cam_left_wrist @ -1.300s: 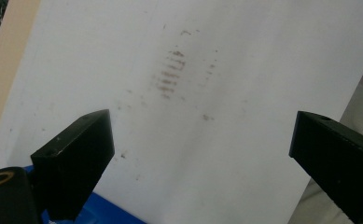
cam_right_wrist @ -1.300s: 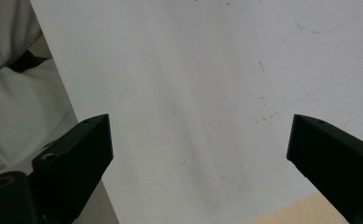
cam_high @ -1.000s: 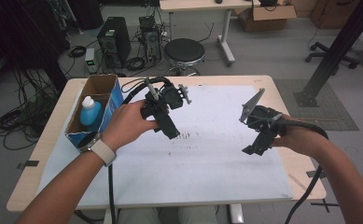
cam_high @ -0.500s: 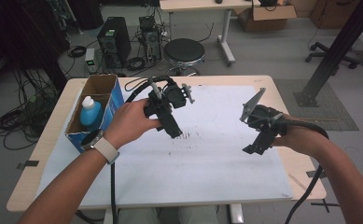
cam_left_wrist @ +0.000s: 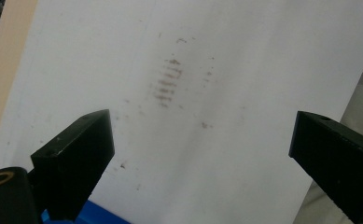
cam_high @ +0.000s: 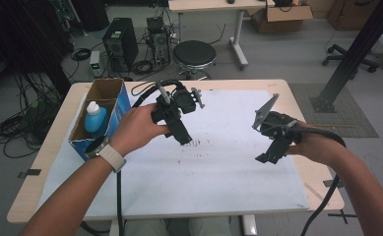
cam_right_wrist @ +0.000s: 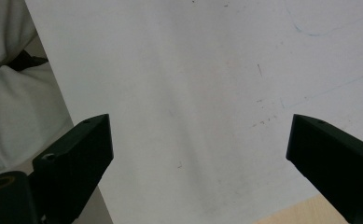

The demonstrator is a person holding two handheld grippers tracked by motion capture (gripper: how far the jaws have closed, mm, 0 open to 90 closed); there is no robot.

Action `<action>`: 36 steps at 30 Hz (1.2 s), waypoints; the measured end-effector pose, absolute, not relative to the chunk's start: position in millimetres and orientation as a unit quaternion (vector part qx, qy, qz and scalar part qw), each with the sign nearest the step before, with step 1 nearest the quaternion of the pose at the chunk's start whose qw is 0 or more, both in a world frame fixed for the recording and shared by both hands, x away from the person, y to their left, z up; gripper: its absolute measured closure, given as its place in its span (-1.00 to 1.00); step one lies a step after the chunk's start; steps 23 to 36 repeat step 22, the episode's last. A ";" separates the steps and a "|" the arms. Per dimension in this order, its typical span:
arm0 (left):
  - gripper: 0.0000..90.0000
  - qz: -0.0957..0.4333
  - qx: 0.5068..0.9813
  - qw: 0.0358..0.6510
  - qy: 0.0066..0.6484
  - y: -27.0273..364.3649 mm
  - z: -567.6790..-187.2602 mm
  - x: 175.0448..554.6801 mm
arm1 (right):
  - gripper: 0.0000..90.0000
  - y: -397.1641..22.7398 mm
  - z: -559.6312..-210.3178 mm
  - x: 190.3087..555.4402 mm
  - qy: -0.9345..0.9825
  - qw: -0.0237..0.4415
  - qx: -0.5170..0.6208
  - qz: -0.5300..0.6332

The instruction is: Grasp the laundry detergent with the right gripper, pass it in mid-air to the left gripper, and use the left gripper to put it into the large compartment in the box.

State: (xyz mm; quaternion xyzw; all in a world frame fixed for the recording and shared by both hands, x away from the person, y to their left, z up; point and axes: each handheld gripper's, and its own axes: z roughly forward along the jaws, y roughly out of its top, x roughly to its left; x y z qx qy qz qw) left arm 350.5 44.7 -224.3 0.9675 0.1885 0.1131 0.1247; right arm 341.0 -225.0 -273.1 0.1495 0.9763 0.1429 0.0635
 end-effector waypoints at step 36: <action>-0.84 0.111 0.967 0.124 0.192 45.1 -225.8 351.4 | -0.85 -226.2 -275.9 337.7 0.977 0.064 0.145 0.141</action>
